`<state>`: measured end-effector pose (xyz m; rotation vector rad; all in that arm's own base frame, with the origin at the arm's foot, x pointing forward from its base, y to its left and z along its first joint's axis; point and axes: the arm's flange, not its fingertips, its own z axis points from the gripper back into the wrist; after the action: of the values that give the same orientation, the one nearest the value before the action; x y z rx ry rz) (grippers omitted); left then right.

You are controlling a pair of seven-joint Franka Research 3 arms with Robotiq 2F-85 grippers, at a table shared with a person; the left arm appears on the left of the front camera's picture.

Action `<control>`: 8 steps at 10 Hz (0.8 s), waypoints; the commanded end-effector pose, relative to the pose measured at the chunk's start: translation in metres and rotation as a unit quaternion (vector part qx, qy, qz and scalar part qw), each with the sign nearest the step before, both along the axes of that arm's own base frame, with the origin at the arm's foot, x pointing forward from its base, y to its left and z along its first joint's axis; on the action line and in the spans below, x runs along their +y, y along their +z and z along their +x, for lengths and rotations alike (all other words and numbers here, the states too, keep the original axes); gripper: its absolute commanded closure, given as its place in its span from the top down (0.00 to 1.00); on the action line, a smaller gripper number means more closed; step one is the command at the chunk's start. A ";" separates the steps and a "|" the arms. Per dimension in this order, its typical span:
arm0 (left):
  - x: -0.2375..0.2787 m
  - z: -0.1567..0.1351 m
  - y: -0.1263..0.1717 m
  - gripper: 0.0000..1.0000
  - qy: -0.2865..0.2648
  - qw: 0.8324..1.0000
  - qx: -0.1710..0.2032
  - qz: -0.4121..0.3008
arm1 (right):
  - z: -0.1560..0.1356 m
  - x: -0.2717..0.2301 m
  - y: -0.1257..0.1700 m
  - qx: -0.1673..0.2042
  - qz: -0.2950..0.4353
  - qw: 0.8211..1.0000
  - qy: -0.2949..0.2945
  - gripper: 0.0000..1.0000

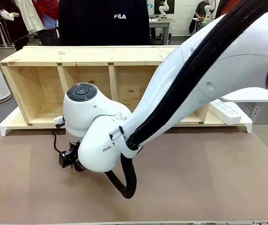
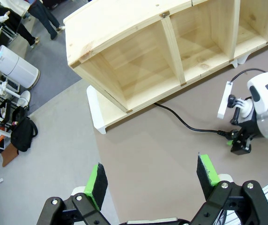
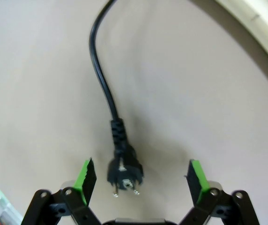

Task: Perform cable management.
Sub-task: When the cord part of the Power Cable appears at the lower middle area of the table and stops, grasp the cord part of the Power Cable.

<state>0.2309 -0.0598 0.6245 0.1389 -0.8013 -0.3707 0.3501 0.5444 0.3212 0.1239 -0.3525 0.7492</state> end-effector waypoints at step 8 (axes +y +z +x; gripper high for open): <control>0.000 0.000 0.000 1.00 0.002 1.000 -0.001 0.001 | 0.025 0.033 -0.039 0.011 0.019 0.999 0.030 1.00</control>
<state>0.2308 -0.0598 0.6245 0.1388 -0.8014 -0.3707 0.3685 0.5669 0.2880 0.1613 -0.3561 0.7895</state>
